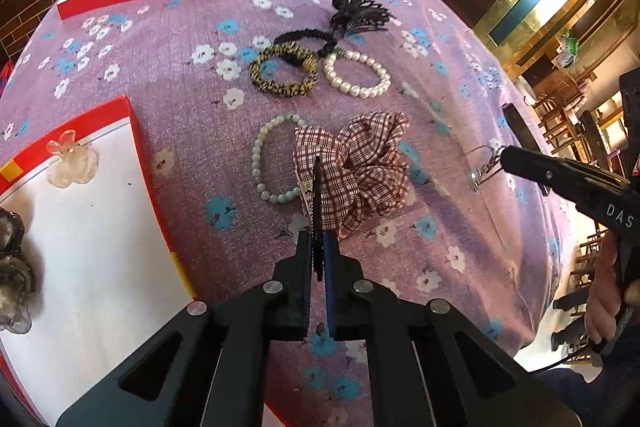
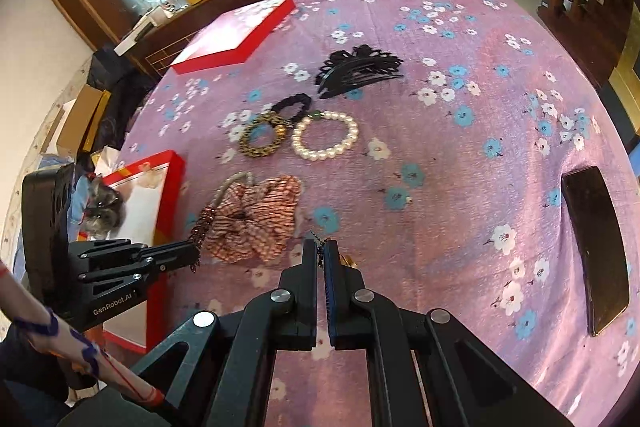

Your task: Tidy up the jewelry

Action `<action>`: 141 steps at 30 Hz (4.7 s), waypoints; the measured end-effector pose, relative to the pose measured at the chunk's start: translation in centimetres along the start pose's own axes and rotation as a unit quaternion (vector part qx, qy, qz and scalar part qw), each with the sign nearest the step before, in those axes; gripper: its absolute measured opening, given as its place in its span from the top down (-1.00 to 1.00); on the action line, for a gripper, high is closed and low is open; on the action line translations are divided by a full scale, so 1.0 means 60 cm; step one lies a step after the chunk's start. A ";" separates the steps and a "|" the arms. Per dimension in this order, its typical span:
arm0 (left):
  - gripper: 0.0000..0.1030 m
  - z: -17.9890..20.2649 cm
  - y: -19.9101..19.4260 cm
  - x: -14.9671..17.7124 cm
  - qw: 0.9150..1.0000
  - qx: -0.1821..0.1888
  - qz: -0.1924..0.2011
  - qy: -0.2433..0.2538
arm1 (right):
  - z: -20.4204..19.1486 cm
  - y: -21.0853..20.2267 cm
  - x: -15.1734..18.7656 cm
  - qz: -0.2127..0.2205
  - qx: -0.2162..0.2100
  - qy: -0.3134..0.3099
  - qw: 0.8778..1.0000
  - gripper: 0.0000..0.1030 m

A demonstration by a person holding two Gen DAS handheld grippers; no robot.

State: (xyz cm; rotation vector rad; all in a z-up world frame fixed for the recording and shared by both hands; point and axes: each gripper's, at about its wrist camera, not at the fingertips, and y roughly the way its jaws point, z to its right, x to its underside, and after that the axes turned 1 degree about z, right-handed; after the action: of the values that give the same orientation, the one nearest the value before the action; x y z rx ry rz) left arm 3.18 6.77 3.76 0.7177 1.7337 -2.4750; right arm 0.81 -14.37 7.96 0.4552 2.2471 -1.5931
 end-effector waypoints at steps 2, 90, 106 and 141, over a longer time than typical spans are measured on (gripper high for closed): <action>0.91 0.002 -0.004 0.002 1.000 -0.003 0.004 -0.001 | -0.006 -0.001 0.003 -0.001 -0.001 -0.002 1.000 0.93; 0.92 -0.278 -0.126 0.070 0.989 -0.091 0.058 -0.096 | -0.405 0.229 -0.077 -0.085 -0.082 -0.104 0.988 0.92; 0.91 -0.279 -0.109 0.070 0.989 -0.111 0.051 -0.087 | -0.403 0.268 -0.073 -0.107 -0.070 -0.100 0.987 0.92; 0.90 -0.230 -0.147 0.094 0.986 -0.132 0.070 -0.071 | -0.372 0.166 -0.044 -0.071 -0.090 -0.069 0.991 0.89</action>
State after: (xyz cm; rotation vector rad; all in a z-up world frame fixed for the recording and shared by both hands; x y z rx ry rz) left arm 0.41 23.78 5.63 0.5996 1.8407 -2.0970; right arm 5.51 9.74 7.71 0.1344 2.3340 -1.4219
